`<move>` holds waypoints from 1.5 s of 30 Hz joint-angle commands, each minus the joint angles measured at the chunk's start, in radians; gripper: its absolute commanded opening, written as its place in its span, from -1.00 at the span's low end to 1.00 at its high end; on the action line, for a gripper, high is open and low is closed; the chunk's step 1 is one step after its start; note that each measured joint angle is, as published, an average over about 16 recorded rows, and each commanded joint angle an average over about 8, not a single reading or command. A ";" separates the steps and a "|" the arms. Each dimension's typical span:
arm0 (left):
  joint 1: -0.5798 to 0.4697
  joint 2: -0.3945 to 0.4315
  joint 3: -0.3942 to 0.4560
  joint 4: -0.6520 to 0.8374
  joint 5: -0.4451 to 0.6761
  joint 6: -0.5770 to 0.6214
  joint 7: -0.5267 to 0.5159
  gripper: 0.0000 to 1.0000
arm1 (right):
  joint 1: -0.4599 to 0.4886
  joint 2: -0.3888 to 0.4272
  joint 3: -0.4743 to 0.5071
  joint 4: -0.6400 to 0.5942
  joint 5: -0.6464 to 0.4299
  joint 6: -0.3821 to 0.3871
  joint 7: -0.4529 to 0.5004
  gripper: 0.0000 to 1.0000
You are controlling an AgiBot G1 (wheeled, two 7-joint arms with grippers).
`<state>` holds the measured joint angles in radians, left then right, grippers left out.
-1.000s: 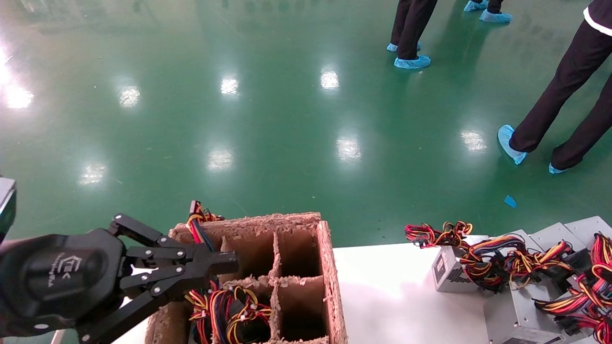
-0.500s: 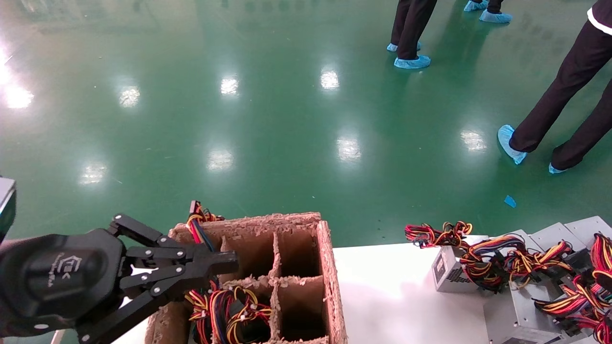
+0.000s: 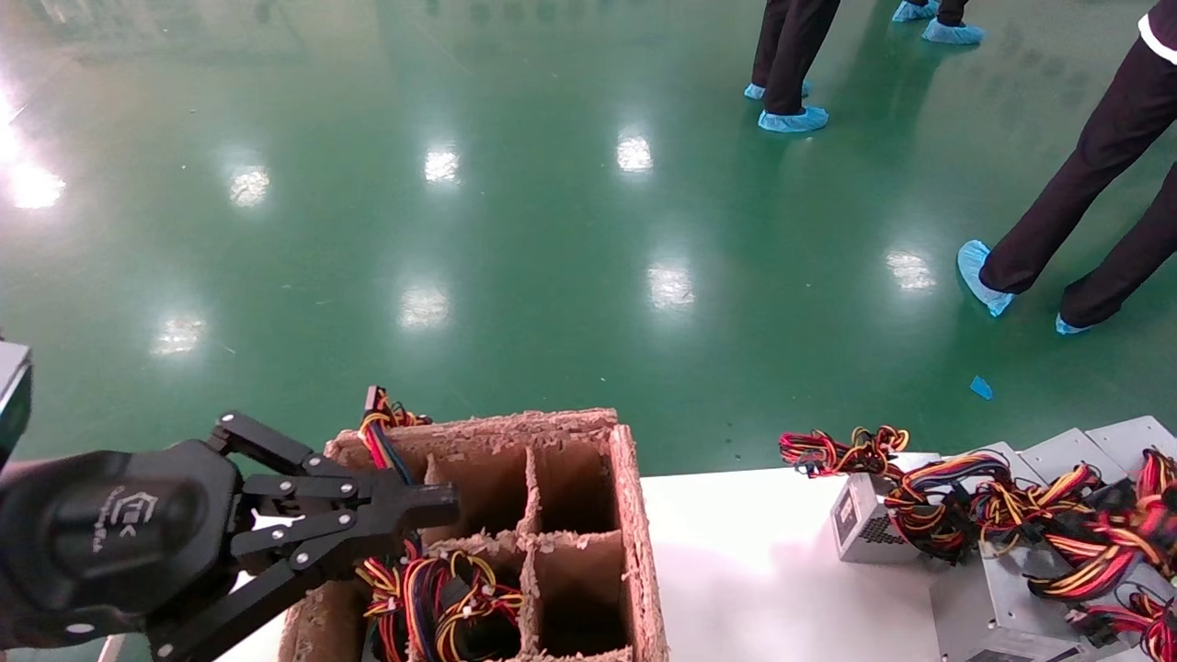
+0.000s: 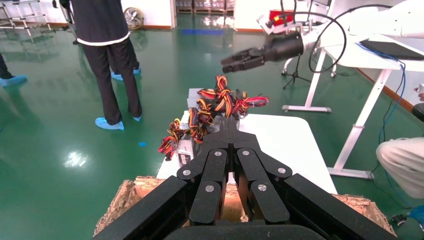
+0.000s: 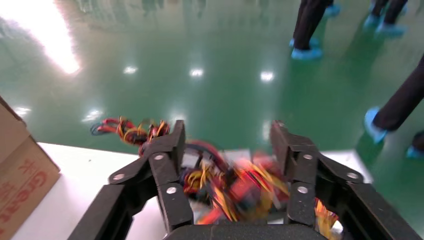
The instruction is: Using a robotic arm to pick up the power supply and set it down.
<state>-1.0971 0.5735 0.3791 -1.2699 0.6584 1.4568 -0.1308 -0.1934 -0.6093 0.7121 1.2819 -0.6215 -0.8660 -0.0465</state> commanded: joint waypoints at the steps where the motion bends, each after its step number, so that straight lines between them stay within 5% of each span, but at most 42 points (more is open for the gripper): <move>1: 0.000 0.000 0.000 0.000 0.000 0.000 0.000 -1.00 | -0.001 -0.005 0.022 0.019 -0.002 0.004 -0.023 1.00; 9: 0.000 0.000 0.000 0.000 0.000 0.000 0.000 -1.00 | 0.057 -0.008 0.017 0.047 0.002 -0.063 -0.080 1.00; 19: 0.000 0.000 0.000 0.000 0.000 0.000 0.000 -0.93 | 0.248 -0.010 -0.140 0.042 -0.015 -0.150 -0.031 1.00; 27: 0.000 0.000 0.000 0.000 0.000 0.000 0.000 1.00 | 0.411 -0.008 -0.276 0.036 -0.030 -0.226 0.012 1.00; 45: 0.000 0.000 0.000 0.000 0.000 0.000 0.000 1.00 | 0.786 -0.006 -0.589 0.021 -0.065 -0.403 0.109 1.00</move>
<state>-1.0972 0.5733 0.3796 -1.2699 0.6582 1.4567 -0.1306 0.5926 -0.6149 0.1227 1.3032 -0.6863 -1.2689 0.0625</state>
